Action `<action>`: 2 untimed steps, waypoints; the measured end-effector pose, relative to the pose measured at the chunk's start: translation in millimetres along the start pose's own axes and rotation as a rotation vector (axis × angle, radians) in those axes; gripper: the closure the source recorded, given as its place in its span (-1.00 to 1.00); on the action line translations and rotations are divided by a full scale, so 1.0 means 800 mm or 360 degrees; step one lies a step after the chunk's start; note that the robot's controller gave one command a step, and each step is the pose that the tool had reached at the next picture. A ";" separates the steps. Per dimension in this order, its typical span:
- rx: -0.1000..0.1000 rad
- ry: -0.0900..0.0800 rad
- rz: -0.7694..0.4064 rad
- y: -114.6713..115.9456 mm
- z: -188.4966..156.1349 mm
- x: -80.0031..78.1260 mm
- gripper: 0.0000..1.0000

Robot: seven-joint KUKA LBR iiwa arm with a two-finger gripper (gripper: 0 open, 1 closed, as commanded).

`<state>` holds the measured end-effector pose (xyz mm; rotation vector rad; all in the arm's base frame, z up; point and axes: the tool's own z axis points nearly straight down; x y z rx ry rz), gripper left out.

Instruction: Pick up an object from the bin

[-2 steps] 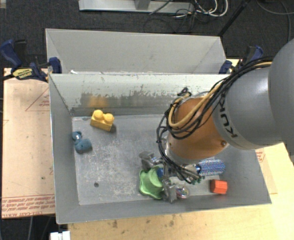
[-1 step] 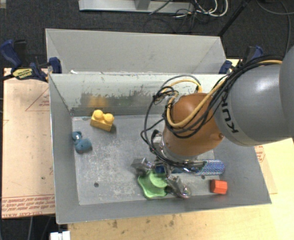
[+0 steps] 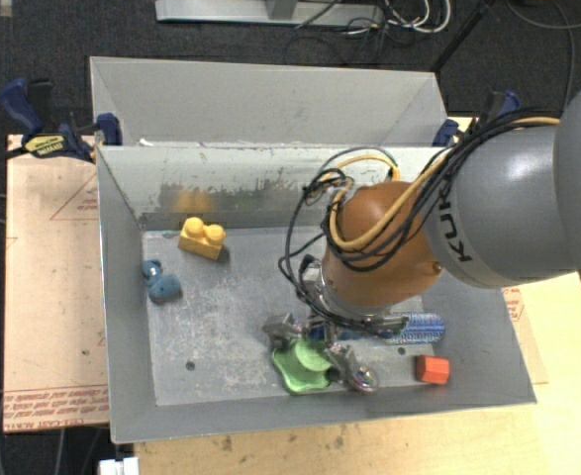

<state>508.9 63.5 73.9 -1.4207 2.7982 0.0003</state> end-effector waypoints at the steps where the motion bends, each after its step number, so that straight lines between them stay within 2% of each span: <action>1: 0.0008 -0.0006 0.0415 0.012 -0.004 0.000 1.00; 2: 0.0006 -0.0004 -0.0507 -0.010 -0.221 0.010 1.00</action>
Offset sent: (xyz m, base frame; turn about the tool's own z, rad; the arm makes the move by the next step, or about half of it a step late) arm -0.0114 0.0054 -0.0006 0.2592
